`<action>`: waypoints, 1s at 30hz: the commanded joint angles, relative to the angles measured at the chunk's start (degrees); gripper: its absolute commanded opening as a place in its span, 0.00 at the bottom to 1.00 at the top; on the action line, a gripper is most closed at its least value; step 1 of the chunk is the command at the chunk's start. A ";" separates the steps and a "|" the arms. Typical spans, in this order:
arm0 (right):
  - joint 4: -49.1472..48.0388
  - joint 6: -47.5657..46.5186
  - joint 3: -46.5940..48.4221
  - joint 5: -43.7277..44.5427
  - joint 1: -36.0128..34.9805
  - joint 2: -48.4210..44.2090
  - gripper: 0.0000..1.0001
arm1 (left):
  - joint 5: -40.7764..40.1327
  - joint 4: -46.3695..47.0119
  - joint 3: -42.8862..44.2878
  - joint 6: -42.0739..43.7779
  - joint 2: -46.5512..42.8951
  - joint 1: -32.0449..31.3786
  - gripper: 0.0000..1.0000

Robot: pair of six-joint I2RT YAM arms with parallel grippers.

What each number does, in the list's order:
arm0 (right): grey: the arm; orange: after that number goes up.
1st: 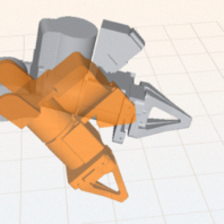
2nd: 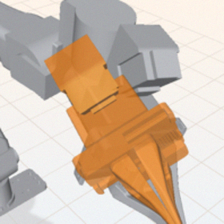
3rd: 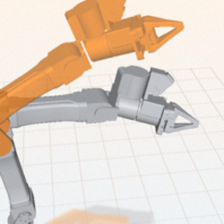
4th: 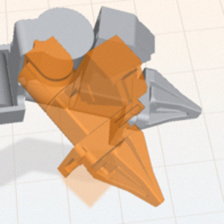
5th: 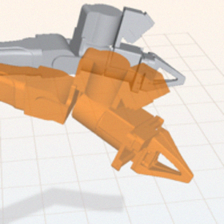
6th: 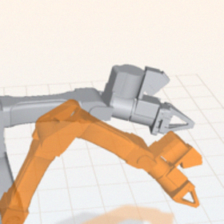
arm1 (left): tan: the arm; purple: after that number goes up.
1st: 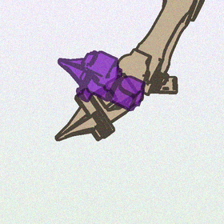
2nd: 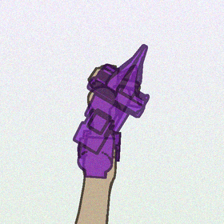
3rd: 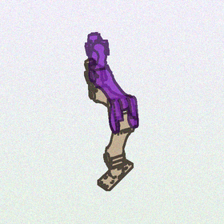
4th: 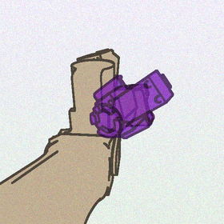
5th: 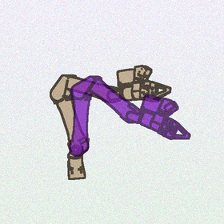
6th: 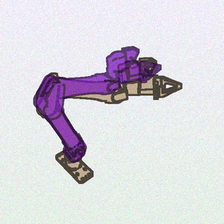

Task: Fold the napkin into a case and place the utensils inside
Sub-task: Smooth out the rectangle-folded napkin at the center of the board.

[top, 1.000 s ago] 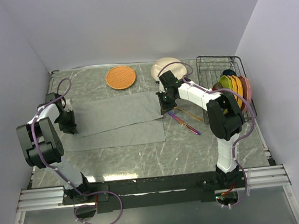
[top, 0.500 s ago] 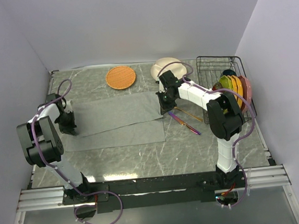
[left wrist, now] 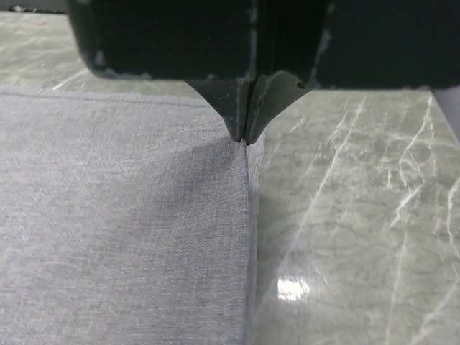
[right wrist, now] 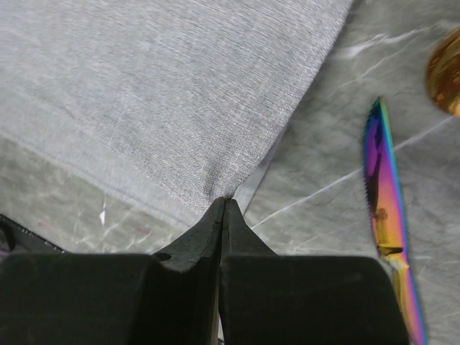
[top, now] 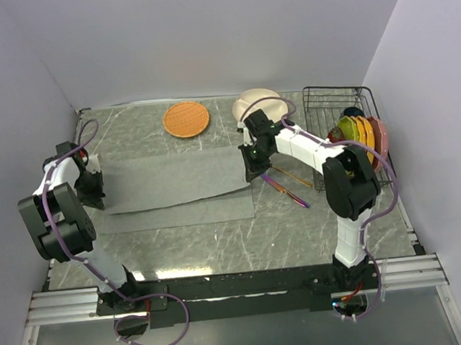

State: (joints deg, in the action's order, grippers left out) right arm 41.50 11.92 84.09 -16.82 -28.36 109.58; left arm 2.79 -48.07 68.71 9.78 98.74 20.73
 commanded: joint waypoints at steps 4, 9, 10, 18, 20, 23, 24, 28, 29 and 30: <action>2.01 -0.32 -2.97 -0.93 -1.87 -4.99 0.00 | -1.11 -4.13 -0.59 4.45 -2.58 0.63 0.01; 1.14 0.56 -7.00 -0.85 -3.89 -6.74 0.00 | -2.00 -4.74 -3.49 5.07 -4.08 1.15 0.01; 0.70 0.64 -7.45 -0.59 -4.24 -7.27 0.00 | -2.08 -4.75 -3.84 4.99 -4.78 1.15 0.01; 0.69 0.56 -8.68 -0.14 -5.30 -7.19 0.00 | -2.61 -4.66 -5.86 5.25 -6.54 1.15 0.01; 0.60 0.47 -9.03 0.12 -5.57 -7.10 0.00 | -4.18 -4.14 -6.65 5.34 -6.45 1.24 0.01; 0.52 0.38 -9.56 0.82 -6.00 -7.10 0.00 | -5.07 -3.17 -7.62 4.99 -6.02 1.24 0.01; 0.52 0.47 -9.82 1.00 -6.01 -7.19 0.00 | -5.25 -3.08 -7.80 4.98 -6.01 1.24 0.01; 0.87 0.47 -10.53 1.44 -6.27 -7.45 0.00 | -5.51 -2.82 -8.50 5.25 -5.93 1.24 0.01; 0.78 0.47 -10.70 1.61 -6.10 -7.62 0.00 | -5.69 -2.64 -8.50 5.25 -5.84 1.15 0.01; 0.69 0.47 -11.14 1.70 -6.18 -7.54 0.00 | -5.69 -2.29 -8.42 5.34 -5.66 1.24 0.01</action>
State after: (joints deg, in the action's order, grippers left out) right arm 42.02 12.14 74.11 -16.49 -34.00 105.01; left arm -1.37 -51.24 60.51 14.31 94.11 21.63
